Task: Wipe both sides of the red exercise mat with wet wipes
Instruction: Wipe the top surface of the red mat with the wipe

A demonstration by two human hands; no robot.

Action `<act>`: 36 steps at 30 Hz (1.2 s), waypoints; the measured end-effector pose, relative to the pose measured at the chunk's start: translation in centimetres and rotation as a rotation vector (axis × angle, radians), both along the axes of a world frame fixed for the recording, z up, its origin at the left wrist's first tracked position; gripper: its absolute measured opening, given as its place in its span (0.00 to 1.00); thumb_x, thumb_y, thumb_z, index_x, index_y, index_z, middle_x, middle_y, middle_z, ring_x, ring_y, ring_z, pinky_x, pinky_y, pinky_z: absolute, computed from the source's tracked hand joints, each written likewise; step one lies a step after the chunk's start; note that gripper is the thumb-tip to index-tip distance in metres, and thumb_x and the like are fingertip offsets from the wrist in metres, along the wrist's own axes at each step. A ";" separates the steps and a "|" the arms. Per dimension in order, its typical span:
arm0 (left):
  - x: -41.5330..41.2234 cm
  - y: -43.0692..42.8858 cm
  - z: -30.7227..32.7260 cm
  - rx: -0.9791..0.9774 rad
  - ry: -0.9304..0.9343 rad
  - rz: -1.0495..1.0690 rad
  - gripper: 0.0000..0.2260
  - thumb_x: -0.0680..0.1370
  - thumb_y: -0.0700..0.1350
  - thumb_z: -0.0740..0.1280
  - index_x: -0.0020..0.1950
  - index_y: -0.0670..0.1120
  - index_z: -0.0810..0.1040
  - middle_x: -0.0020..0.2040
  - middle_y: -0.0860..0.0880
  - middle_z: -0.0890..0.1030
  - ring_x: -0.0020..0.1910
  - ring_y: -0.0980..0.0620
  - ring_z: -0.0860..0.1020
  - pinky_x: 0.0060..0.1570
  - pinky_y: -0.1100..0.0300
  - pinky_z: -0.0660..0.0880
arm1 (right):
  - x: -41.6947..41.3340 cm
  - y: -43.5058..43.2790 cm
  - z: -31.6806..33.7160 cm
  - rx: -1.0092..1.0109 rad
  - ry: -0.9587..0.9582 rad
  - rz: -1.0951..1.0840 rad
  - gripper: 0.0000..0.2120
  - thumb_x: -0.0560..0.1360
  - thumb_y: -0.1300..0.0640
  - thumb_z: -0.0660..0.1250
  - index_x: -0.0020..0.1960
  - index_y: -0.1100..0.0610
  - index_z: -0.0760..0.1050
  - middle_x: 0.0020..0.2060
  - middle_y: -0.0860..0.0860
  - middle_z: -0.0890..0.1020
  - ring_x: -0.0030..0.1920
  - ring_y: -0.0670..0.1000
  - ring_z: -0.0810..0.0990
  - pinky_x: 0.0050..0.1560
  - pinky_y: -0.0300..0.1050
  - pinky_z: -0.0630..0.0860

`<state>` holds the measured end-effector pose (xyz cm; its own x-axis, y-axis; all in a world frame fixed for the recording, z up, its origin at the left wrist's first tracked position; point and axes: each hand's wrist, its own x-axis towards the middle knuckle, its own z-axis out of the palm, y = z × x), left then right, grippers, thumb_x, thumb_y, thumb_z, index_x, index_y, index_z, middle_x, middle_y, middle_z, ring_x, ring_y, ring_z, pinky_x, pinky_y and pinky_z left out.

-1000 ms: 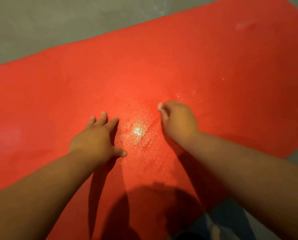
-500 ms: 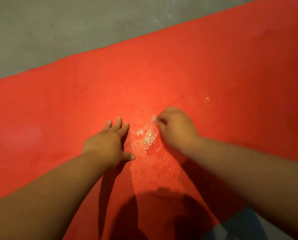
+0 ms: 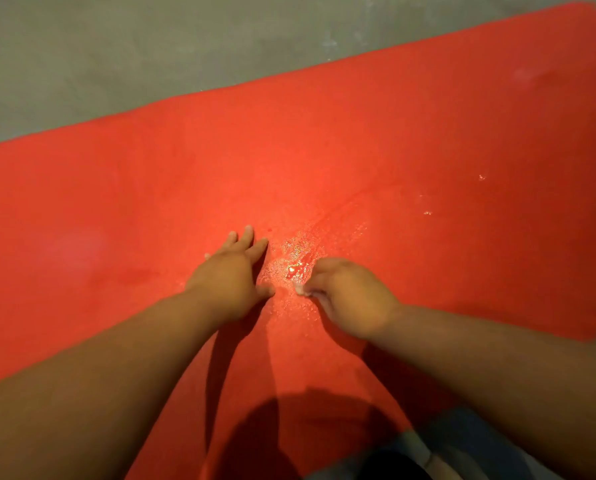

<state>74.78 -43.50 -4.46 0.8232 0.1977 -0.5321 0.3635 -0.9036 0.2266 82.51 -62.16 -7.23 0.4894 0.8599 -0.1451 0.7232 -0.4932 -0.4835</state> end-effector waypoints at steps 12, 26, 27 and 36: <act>-3.0 -5.5 9.7 -1.070 -0.225 0.777 0.04 0.74 0.43 0.73 0.40 0.45 0.81 0.36 0.50 0.82 0.36 0.56 0.78 0.37 0.63 0.77 | -2.4 -0.7 13.6 0.272 0.913 -0.666 0.07 0.74 0.68 0.67 0.39 0.61 0.75 0.31 0.55 0.80 0.29 0.47 0.77 0.30 0.35 0.77; -3.3 -8.1 18.5 -1.204 -0.172 0.681 0.04 0.73 0.42 0.72 0.44 0.47 0.79 0.39 0.51 0.81 0.36 0.57 0.78 0.35 0.65 0.76 | -4.3 -3.7 23.4 0.287 0.815 -0.727 0.07 0.74 0.62 0.69 0.38 0.56 0.74 0.35 0.52 0.79 0.31 0.47 0.76 0.28 0.37 0.72; -2.7 -7.9 17.9 -1.199 -0.181 0.694 0.04 0.74 0.40 0.72 0.44 0.47 0.78 0.37 0.51 0.80 0.34 0.58 0.77 0.33 0.66 0.75 | -3.8 -3.4 22.9 0.292 0.820 -0.727 0.08 0.74 0.62 0.69 0.37 0.56 0.74 0.34 0.52 0.79 0.31 0.47 0.76 0.28 0.37 0.72; 2.9 -4.8 10.8 -1.288 -0.255 1.019 0.07 0.76 0.34 0.63 0.42 0.45 0.76 0.42 0.49 0.84 0.37 0.55 0.81 0.40 0.61 0.80 | 2.3 -1.6 15.3 0.225 0.896 -0.756 0.08 0.72 0.65 0.67 0.35 0.57 0.74 0.29 0.51 0.76 0.29 0.48 0.75 0.27 0.37 0.69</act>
